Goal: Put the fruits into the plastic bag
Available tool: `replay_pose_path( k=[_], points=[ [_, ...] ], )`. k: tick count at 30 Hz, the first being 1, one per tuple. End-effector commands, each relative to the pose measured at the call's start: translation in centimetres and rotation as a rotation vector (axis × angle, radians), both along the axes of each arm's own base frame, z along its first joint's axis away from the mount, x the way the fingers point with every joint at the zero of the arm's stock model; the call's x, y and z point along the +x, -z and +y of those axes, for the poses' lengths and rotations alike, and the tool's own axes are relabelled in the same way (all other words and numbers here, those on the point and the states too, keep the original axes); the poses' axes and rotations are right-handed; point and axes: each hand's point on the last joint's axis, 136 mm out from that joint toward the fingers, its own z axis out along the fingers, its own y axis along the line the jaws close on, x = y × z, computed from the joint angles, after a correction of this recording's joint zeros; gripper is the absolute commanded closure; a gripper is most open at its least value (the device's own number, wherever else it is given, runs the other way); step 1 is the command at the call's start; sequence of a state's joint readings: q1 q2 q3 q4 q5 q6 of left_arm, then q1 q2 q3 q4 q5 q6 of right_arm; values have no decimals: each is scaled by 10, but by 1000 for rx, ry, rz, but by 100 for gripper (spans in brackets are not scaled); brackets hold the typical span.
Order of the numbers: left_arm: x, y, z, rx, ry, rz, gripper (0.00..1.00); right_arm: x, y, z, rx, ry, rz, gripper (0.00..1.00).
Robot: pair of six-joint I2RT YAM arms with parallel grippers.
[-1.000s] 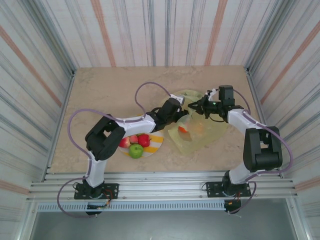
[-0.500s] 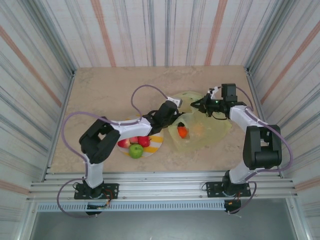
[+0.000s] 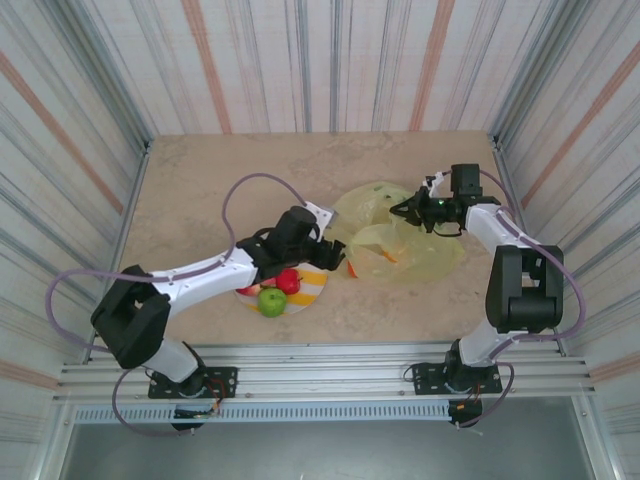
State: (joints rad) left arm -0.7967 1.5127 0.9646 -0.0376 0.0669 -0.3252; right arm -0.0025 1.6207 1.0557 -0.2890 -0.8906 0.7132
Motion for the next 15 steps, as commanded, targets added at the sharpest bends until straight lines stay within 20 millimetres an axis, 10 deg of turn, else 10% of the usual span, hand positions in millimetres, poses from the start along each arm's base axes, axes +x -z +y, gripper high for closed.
replay_pose_path(
  k=[1,15],
  points=[
    [8,22,30,127,-29,55,17,3,0,-2,-13,-15,-8,100],
    [36,75,-7,209,52,175,19,5,1,-4,-8,-10,-10,100]
  ],
)
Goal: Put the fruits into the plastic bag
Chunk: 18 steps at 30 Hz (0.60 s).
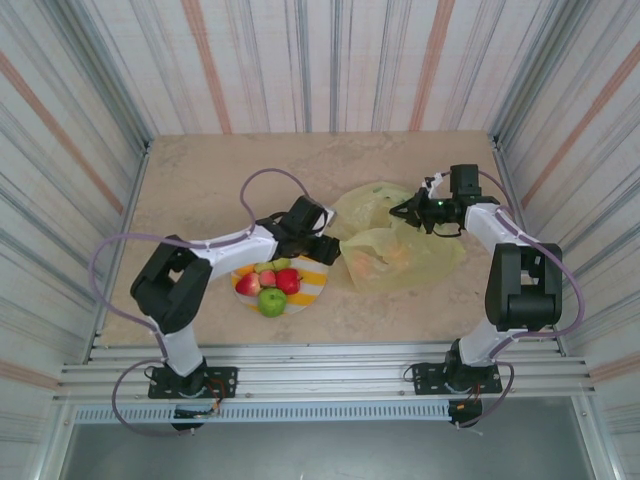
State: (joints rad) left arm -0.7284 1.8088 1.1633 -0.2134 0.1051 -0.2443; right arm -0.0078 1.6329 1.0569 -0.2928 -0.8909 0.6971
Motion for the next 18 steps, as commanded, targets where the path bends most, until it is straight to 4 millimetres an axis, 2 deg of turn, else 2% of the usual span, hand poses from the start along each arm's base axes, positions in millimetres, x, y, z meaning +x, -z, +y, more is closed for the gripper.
replay_pose_path(
  k=[1,5,9,10,13,18],
  points=[
    [6,1,-12,1,37,9,23,4,-4,-3,-3,-5,-12,100],
    [10,-1,-22,-37,49,3,47,5,-7,-8,-5,1,-20,100],
    [1,-21,-32,-116,95,8,73,2,-9,-15,-53,2,-31,100],
    [-3,-29,-35,-143,111,13,77,1,-8,-17,-76,1,-31,100],
    [-24,-58,-45,-253,183,64,85,-8,-7,-25,-154,-12,-30,100],
    [-71,-133,-64,-525,317,199,97,-33,-15,-48,-395,-32,-28,100]
  ],
)
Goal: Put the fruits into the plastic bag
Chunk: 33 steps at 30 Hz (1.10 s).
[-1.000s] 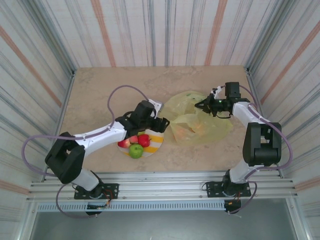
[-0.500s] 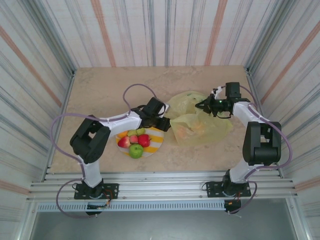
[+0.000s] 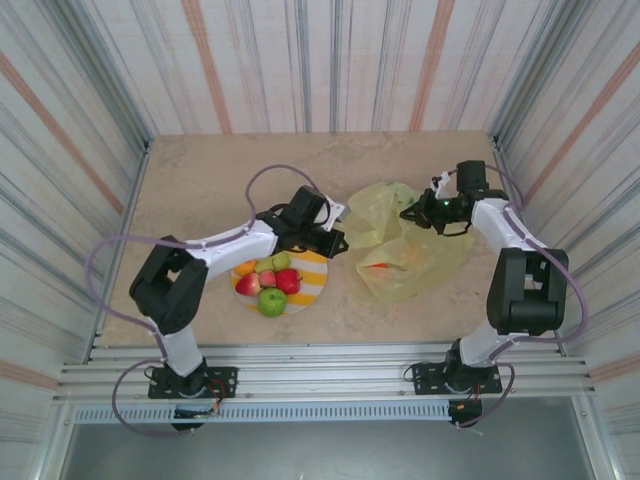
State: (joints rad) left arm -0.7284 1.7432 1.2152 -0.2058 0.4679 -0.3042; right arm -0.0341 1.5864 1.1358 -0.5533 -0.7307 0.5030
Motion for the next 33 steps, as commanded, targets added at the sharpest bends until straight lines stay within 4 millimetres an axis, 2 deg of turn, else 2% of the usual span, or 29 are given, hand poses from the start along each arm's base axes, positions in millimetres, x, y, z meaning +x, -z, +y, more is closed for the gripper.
replay_pose_path(
  k=[1,5,9,11,13,15,19,23,27,28,29,33],
  points=[
    [-41,-81,-17,-260,143,87,99,-23,-17,-25,-241,-28,-28,100],
    [-56,-117,-18,-356,167,146,100,-38,-30,-40,-394,-21,-32,100],
    [-51,-138,-17,-406,140,187,100,-45,-33,-40,-447,-42,-23,100],
    [-45,-140,-15,-416,110,199,100,-45,-29,-40,-456,-50,-6,100],
    [-36,-134,-11,-402,68,208,100,-44,-26,-41,-468,-61,9,100],
    [-27,-120,-4,-357,13,204,100,-43,-23,-40,-473,-68,15,100],
    [-6,-79,17,-215,-108,166,100,-37,-17,-33,-429,-76,10,100],
    [14,-40,41,-107,-213,152,97,-29,-17,-16,-291,-89,-11,100],
    [22,-19,58,-60,-246,142,86,-23,-24,-5,-180,-90,-33,100],
    [22,-17,60,-45,-240,131,79,-21,-27,-3,-156,-90,-41,100],
    [22,-15,63,-28,-235,116,72,-19,-30,0,-131,-92,-48,100],
    [18,-16,72,16,-215,70,54,-12,-38,9,-41,-90,-64,100]
  ],
)
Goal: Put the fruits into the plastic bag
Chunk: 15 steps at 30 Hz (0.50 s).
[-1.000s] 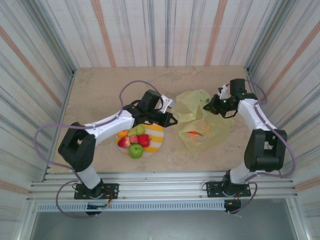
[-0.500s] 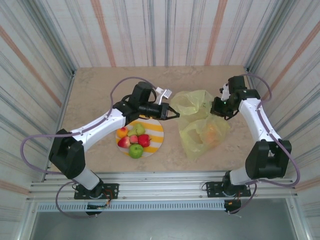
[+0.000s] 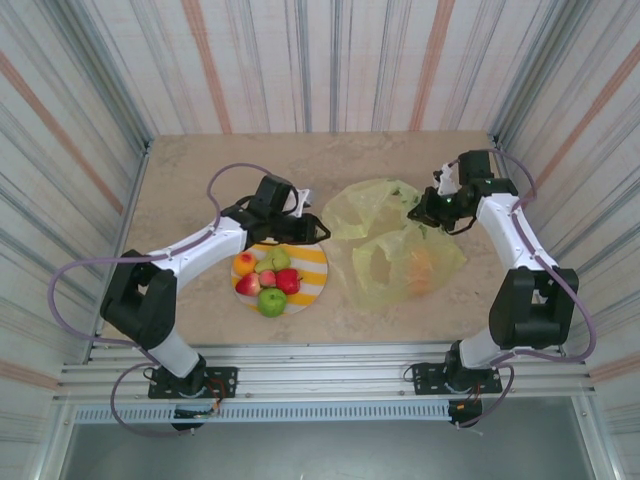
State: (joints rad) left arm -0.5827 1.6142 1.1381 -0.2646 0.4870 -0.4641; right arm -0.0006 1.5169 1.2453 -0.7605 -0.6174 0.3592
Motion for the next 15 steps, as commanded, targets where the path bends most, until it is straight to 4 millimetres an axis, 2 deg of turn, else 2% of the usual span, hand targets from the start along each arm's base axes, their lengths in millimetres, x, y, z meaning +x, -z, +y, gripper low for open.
replay_pose_path(
  k=[1,6,10,15],
  points=[
    [-5,-3,13,64,26,-72,51,7,-8,13,124,-9,-1,100],
    [-16,-16,37,109,3,-135,35,15,-7,14,152,1,1,100],
    [-34,-21,64,171,-40,-168,23,20,-2,16,156,0,8,100],
    [-75,-9,104,305,-85,-115,21,23,1,19,159,-8,13,100]
  ],
)
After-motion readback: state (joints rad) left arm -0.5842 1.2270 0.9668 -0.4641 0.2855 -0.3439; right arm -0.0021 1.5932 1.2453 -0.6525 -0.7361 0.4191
